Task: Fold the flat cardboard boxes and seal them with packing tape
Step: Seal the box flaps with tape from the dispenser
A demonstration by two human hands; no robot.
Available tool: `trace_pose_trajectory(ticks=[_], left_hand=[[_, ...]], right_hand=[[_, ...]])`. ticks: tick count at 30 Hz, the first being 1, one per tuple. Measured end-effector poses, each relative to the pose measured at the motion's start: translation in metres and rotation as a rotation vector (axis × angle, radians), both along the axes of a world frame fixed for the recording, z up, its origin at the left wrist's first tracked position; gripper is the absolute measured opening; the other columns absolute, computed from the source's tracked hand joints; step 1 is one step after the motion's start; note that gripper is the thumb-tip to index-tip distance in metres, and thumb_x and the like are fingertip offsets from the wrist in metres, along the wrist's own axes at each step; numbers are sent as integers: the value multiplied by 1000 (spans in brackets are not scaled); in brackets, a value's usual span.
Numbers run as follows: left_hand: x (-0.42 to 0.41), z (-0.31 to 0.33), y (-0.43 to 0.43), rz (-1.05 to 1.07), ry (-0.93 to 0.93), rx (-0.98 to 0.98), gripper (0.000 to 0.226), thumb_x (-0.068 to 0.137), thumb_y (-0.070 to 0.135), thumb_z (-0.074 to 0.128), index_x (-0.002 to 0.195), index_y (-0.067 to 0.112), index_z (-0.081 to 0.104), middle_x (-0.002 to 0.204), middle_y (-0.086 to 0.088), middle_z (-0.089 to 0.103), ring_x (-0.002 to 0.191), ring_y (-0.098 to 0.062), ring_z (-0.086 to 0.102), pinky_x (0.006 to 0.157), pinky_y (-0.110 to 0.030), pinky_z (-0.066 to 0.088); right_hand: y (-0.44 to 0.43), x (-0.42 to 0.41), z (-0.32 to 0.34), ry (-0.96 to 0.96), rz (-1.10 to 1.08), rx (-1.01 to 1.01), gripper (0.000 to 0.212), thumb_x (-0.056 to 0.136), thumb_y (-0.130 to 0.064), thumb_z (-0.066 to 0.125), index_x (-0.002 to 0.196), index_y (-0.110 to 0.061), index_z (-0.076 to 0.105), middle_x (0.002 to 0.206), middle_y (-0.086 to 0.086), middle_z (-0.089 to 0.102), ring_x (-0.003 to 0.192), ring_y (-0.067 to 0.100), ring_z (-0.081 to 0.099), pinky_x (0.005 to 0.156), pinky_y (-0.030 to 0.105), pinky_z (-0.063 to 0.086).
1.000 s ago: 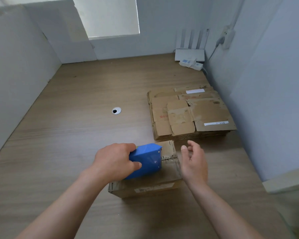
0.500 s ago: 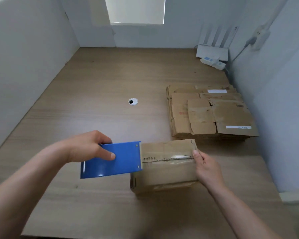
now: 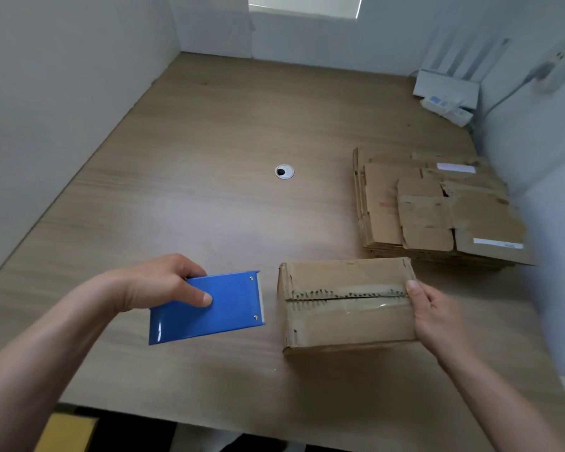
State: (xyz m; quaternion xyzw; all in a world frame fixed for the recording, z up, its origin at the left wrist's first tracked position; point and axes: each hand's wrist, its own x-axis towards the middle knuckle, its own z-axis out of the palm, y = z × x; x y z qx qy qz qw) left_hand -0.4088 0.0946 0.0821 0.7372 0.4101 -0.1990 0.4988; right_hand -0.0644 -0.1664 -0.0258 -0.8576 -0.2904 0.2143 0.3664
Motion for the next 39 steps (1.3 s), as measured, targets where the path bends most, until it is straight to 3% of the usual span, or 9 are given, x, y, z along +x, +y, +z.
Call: trace_pose_trajectory(ticks=[12,14,17,20,22,25,30,35,39], left_hand=[[18,-16,4,-67,124,127,26,75,45,70,82,21,71,79,5,71,70,-15,63,63,-28,42],[26,-17,3,-86,148,156,26,81,44,70,88,19,71,87,0,72,77,-17,66,65,-29,43],[38,-16,-4,-106,193,212,27,87,41,68,95,16,71,93,-2,72,85,-19,66,66,-29,43],[47,-13,-13,-115,228,268,33,87,43,67,97,12,70,97,-7,71,89,-23,66,64,-30,41],[52,-10,-18,-118,251,294,34,87,44,66,97,12,69,97,-7,70,89,-23,65,63,-30,40],[57,-6,-22,-112,292,322,35,86,45,66,94,11,68,91,-6,68,78,-20,60,61,-30,38],[61,-2,-28,-91,358,352,35,84,47,67,87,11,66,83,-4,66,75,-20,58,62,-31,39],[69,1,-39,-82,452,435,32,83,48,65,78,18,58,79,0,60,75,-20,57,63,-30,43],[80,-13,-64,-103,500,559,25,87,39,58,77,18,48,79,1,54,81,-25,58,66,-30,44]], right_hand=[[4,-10,12,0,1,35,51,92,-65,39,102,-27,72,90,-8,71,88,13,64,71,26,44],[3,-9,10,12,-18,10,36,102,-50,46,116,-25,69,101,-2,71,100,24,65,76,32,45],[2,-9,10,-111,-10,-126,62,98,-53,46,151,-21,41,139,10,58,126,30,54,102,45,45],[8,-15,27,-636,166,-196,52,101,-25,44,152,-16,37,150,16,45,139,36,42,106,56,42],[19,-31,45,-743,246,-58,52,94,-21,43,145,-14,48,149,19,46,140,38,40,104,60,42],[39,-67,61,-659,633,42,59,95,-45,44,150,-24,41,160,12,32,150,31,25,117,56,28],[76,-90,51,-643,1197,-302,105,72,-89,44,156,-45,0,164,1,-22,150,27,-24,118,51,-12],[76,-92,33,-720,1165,-284,106,64,-82,53,155,-35,25,165,11,20,150,38,22,114,65,28],[76,-94,31,-732,1168,-267,109,63,-81,55,155,-29,29,163,12,25,149,38,26,112,65,30]])
